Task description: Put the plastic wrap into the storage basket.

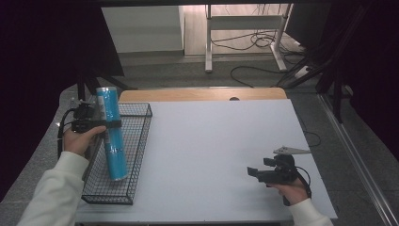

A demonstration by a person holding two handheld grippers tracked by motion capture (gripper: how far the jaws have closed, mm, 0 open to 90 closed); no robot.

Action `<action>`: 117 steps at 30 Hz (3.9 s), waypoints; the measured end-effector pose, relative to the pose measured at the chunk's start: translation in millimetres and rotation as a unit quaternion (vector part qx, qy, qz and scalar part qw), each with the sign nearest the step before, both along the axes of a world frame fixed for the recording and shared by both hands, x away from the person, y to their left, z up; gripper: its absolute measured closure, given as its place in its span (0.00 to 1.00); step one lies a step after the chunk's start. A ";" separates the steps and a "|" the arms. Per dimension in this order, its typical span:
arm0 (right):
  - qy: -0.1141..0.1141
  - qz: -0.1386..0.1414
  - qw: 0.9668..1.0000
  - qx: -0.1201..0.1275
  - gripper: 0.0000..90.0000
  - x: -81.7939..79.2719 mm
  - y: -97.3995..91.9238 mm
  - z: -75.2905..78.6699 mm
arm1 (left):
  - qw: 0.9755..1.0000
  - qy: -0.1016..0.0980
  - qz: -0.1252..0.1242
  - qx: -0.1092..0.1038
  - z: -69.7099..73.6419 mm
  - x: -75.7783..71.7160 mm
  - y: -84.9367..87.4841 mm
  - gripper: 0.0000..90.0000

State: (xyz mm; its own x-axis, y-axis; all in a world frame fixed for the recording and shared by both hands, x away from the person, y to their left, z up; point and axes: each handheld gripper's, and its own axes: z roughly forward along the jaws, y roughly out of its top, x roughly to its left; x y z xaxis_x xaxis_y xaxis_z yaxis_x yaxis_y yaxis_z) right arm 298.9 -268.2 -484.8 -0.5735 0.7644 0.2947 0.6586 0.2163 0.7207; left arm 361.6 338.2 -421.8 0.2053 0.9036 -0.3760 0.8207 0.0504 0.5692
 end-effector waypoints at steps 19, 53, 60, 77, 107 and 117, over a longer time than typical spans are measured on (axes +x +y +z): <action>0.004 -0.005 1.000 -0.004 0.12 1.5 -1.8 -2.1 | 0.999 0.043 0.031 0.003 -33.9 43.0 -12.8 0.35; 0.000 -0.009 1.000 0.001 0.12 2.5 -1.3 -0.9 | 0.997 0.057 -0.042 0.009 -9.1 23.1 -13.0 0.36; 0.000 -0.009 1.000 -0.002 0.12 1.6 -2.7 -0.7 | 0.997 0.075 -0.014 0.028 -30.0 43.1 -26.0 0.35; 0.004 -0.013 1.000 -0.008 0.12 1.8 -2.1 -2.8 | 0.995 0.081 0.003 0.056 -49.4 50.0 -44.3 0.34; -0.002 -0.010 1.000 -0.003 0.12 1.3 -1.7 0.7 | 0.986 0.122 -0.069 0.093 -27.5 0.4 -46.4 0.35; 0.001 -0.011 1.000 -0.009 0.12 2.8 -2.3 -1.6 | 0.978 0.180 -0.026 0.104 -92.2 13.4 -44.8 0.35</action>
State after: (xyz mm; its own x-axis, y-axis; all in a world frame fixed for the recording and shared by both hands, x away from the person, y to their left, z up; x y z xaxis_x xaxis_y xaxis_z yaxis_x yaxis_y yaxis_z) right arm 301.7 -270.5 -486.4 -0.5566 0.7815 0.2819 0.6642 0.2148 0.7160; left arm 375.0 293.4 -514.0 0.1410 0.9600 -0.2421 0.9680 -0.0824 0.2372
